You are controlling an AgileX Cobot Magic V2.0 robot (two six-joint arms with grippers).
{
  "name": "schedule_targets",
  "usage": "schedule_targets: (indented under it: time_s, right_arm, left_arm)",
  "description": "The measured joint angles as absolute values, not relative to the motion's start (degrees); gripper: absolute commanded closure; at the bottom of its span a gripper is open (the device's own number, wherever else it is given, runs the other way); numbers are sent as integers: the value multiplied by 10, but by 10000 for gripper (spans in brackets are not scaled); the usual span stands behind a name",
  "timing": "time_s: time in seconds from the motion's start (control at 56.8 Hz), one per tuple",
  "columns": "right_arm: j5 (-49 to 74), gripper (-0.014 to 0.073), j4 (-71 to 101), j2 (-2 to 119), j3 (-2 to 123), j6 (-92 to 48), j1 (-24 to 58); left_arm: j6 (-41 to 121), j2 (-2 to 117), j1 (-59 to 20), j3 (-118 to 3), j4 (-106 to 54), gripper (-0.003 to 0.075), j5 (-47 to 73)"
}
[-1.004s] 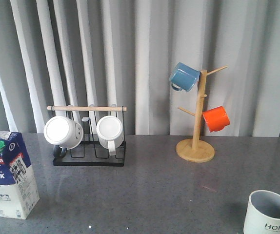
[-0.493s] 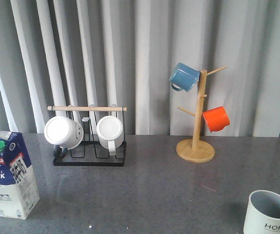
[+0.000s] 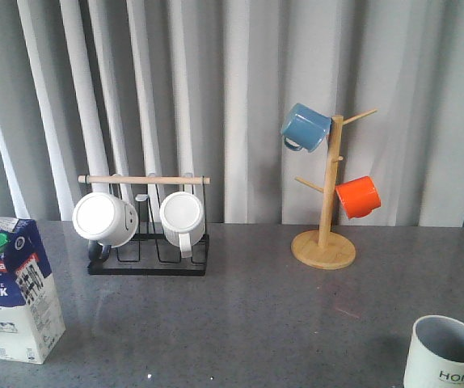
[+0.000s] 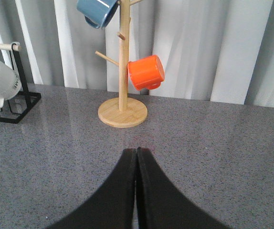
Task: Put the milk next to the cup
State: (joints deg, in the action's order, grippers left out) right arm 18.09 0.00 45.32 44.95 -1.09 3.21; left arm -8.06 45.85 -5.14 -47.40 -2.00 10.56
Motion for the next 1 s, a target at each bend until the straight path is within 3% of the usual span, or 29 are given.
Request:
schedule_targets:
  time_s: [0.106, 0.282, 0.37, 0.476, 1.004]
  right_arm:
    - [182, 456, -28, 453, 450, -11, 32]
    - [202, 165, -58, 453, 450, -10, 32]
    - [216, 36, -60, 458, 450, -7, 32]
    - [221, -54, -60, 464, 450, 9, 32]
    - [212, 11, -67, 466, 450, 23, 32]
  left_arm:
    - [-81, 467, -51, -475, -20, 610, 106]
    - [-60, 489, -51, -478, -20, 319, 106]
    - [-55, 506, -51, -478, -20, 209, 106]
    - [-54, 523, -51, -478, -20, 143, 111]
    - [-53, 543, -51, -478, -20, 151, 112]
